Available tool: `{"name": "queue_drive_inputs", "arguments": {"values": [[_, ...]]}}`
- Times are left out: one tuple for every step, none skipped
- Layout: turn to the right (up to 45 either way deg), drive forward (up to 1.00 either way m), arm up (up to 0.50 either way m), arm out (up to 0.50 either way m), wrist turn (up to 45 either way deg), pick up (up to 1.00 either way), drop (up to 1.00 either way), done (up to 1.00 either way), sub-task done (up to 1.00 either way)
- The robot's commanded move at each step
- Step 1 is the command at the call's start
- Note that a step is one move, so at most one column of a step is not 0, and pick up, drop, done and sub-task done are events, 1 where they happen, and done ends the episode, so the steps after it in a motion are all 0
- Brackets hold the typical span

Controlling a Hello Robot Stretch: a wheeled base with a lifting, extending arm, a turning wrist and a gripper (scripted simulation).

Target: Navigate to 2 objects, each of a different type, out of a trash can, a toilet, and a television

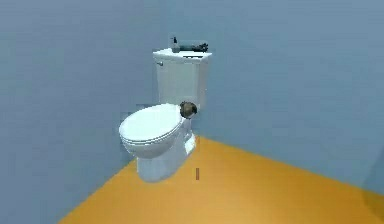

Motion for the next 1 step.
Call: {"name": "queue_drive_inputs", "arguments": {"values": [[9.0, 0.00, 0.00, 0.00, 0.0, 0.00, 0.00, 0.00, 0.00]]}}
